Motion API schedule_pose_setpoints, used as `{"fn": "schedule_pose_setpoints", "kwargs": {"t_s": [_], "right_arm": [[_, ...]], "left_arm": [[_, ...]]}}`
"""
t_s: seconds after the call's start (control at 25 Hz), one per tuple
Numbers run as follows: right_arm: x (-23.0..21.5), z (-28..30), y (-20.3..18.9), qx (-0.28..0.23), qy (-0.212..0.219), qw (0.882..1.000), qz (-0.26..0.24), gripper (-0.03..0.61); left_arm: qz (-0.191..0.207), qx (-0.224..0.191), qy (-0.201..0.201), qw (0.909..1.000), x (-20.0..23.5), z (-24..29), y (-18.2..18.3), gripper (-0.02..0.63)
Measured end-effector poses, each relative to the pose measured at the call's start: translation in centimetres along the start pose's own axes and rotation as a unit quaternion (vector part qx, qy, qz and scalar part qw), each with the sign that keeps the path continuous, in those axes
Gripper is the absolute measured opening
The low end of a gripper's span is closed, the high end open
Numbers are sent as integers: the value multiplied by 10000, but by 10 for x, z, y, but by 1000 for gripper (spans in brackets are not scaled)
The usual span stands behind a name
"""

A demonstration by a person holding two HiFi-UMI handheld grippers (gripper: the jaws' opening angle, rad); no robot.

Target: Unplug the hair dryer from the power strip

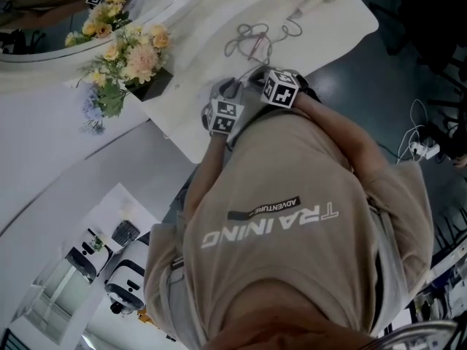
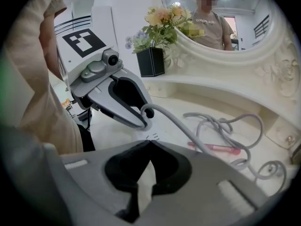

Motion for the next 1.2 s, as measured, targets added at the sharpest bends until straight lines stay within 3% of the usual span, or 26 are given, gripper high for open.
{"fn": "schedule_pose_setpoints", "kwargs": {"t_s": [0.24,0.44,0.68,1.08,1.2], "right_arm": [[1,0,2,72,126,9999,-92,3],[-1,0,3,98,203,9996,-168,5],[-1,0,2,135,338,9991,-204,3],[-5,-1,3,151,470,9986,-196,5],[-5,-8,7,-114,589,9982,-60,4]], "left_arm": [[450,245,-70,9987,-4,1,3,75],[407,214,5,9989,-4,-1,4,62],[-50,106,100,9999,-2,-6,6,58],[-478,-250,272,9982,7,-26,27,58],[-596,-383,294,9971,8,-35,36,58]]}}
Point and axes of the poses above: the fingertips, and each gripper's own axes: z forward along the fingers, x to its left, y out of its top, the point moved 7 cm from there along -z, backward along the fingers, and after that the axes turned 6 degrees about z, right-handed, at the moved point
